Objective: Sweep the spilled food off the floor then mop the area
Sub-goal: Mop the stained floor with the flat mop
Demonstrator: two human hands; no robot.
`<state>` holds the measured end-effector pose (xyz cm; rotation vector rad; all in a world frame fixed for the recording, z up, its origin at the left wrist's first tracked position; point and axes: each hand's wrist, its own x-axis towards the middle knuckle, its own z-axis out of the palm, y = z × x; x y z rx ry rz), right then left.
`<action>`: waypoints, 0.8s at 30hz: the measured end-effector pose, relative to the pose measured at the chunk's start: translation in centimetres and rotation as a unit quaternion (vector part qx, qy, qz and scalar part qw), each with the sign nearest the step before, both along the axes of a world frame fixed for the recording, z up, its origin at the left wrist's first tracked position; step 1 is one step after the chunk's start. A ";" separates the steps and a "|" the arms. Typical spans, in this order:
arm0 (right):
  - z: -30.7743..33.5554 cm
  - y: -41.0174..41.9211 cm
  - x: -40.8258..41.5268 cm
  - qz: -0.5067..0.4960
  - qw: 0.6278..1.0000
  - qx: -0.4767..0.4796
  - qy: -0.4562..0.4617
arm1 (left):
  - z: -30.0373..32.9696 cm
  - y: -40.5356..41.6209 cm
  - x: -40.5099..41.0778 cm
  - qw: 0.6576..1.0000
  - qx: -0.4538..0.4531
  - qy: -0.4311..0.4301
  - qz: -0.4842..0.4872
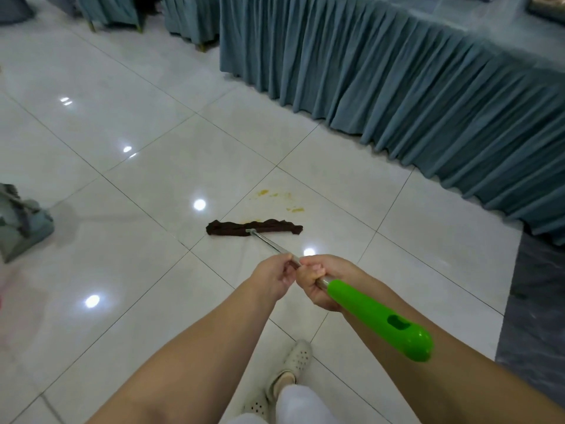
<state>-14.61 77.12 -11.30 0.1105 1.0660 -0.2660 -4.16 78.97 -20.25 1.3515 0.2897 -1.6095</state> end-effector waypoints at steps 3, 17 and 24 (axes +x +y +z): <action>-0.4 -2.5 1.2 0.018 1.000 0.000 -0.001 | -0.3 -2.4 1.1 1.000 0.012 -0.007 0.002; -2.0 -15.8 5.9 0.107 0.994 0.014 -0.021 | -1.3 -14.5 5.8 0.997 0.050 -0.029 0.044; -2.9 -17.7 8.8 0.104 0.994 0.012 -0.035 | -1.9 -16.5 8.8 0.997 0.051 -0.010 0.055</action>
